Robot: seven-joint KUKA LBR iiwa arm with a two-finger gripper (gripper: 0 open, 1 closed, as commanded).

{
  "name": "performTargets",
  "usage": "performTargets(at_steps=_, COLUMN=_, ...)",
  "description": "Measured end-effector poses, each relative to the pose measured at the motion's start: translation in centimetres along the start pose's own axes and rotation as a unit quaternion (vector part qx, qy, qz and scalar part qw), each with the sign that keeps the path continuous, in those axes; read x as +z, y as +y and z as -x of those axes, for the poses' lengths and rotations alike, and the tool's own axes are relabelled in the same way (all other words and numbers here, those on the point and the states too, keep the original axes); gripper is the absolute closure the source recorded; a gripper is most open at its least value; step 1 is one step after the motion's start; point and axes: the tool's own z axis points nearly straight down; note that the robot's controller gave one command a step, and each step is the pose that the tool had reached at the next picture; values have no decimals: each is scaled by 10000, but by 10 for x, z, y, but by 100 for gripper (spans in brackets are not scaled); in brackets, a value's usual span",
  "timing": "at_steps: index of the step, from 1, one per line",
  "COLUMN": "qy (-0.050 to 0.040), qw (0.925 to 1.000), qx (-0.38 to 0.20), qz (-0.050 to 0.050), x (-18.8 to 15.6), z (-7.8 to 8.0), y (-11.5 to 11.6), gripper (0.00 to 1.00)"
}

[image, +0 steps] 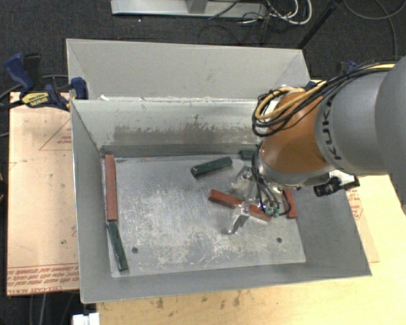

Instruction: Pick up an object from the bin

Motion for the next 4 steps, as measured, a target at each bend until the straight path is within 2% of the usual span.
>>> performTargets(at_steps=1, qy=-19, qw=9999, qx=-104, qz=11, x=12, z=25, y=2, gripper=100)
performTargets(at_steps=3, qy=-9, qw=9999, qx=-106, qz=7, x=8, z=24, y=2, gripper=100)
performTargets(at_steps=4, qy=21, qw=9999, qx=-110, qz=-7, x=-8, z=22, y=2, gripper=100)
